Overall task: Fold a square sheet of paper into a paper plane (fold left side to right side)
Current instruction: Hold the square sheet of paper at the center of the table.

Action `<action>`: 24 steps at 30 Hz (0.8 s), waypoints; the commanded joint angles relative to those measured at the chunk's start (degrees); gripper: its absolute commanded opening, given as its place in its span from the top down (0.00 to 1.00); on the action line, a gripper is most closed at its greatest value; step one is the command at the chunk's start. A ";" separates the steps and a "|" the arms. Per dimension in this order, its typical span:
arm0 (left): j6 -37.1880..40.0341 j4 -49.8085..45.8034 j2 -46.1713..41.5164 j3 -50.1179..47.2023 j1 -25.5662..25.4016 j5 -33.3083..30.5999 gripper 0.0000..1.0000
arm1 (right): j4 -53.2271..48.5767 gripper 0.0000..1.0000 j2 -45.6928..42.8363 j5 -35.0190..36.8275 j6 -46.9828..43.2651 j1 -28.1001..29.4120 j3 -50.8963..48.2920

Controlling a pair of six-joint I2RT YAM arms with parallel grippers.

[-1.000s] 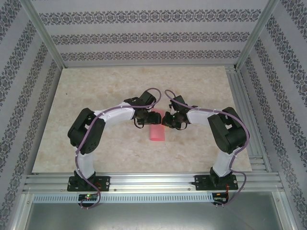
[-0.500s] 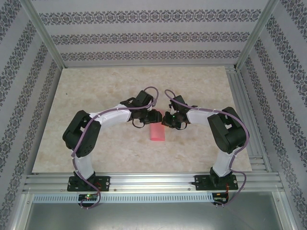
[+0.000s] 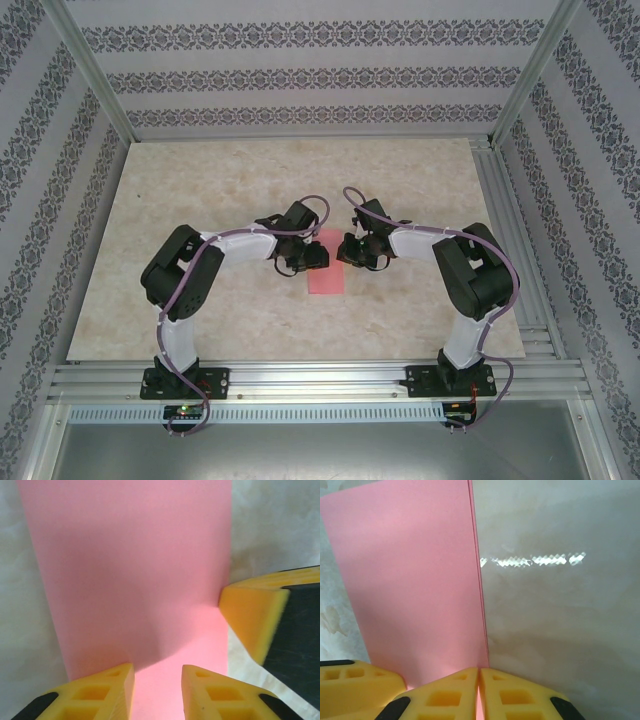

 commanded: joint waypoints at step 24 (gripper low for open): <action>2.19 2.24 1.71 -4.47 1.35 -2.23 0.69 | 3.57 0.87 -1.77 -7.51 1.54 -2.26 6.33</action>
